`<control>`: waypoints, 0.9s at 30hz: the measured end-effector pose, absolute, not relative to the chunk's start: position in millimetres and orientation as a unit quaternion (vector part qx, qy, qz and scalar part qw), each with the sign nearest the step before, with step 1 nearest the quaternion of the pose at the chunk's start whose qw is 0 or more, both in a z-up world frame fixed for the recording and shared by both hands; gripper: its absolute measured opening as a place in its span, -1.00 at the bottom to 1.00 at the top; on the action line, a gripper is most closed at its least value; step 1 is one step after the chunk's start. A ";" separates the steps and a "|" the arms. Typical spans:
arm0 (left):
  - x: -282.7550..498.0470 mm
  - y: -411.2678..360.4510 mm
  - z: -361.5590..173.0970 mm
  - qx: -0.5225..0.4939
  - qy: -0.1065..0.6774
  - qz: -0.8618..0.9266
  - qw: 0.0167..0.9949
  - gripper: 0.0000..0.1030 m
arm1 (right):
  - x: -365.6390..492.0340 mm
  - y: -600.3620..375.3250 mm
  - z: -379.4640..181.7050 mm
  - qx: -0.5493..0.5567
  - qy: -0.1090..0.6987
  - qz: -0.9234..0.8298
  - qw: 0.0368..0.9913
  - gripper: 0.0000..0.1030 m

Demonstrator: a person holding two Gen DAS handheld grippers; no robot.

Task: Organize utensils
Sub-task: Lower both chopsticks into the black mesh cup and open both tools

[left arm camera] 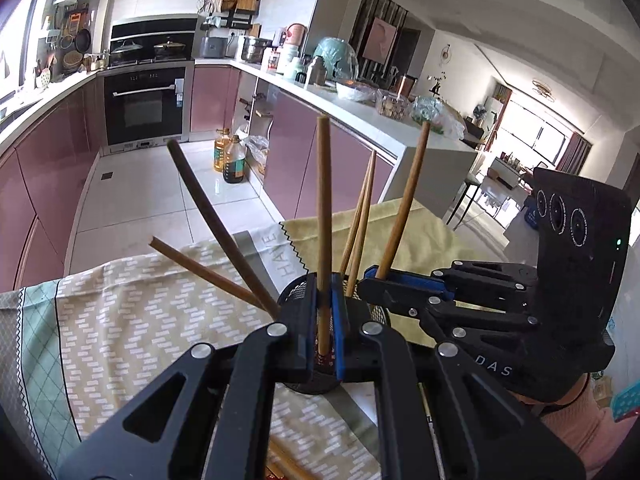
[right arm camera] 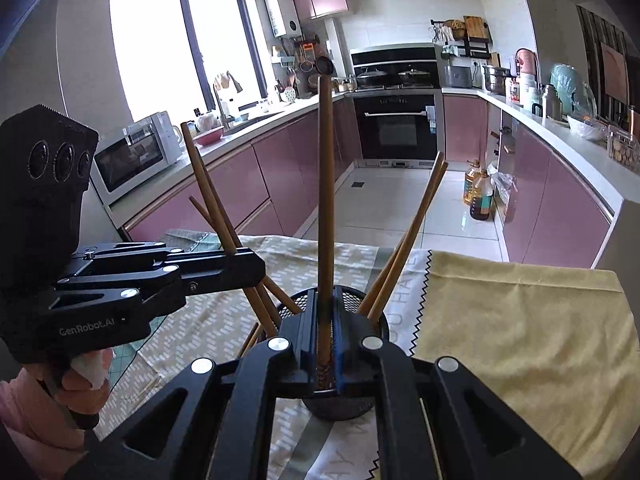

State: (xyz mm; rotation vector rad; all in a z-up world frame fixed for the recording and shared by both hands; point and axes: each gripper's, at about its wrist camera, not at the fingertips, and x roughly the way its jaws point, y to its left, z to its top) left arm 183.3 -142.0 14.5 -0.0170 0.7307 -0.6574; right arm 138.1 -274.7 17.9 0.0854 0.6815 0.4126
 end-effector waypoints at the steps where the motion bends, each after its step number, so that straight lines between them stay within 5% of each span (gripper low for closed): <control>1: 187.5 -142.4 10.4 -0.008 0.358 -0.313 0.880 -0.86 | 139.8 -273.9 15.3 0.043 0.336 0.199 0.920 -0.88; 9: 198.4 -136.7 0.7 -0.015 0.361 -0.300 0.883 -0.81 | 145.5 -281.7 5.4 0.063 0.336 0.188 0.921 -0.84; 13: 187.1 -126.0 0.2 -0.020 0.343 -0.300 0.890 -0.70 | 131.4 -297.4 6.1 0.079 0.314 0.177 0.930 -0.48; 16: 179.9 -115.0 -4.8 -0.030 0.340 -0.305 0.889 -0.62 | 128.0 -313.3 -4.5 0.109 0.323 0.175 0.924 -0.40; 27: 195.8 -107.0 -45.5 -0.082 0.400 -0.338 0.848 -0.52 | 142.1 -311.0 -34.3 0.185 0.354 0.222 0.889 -0.30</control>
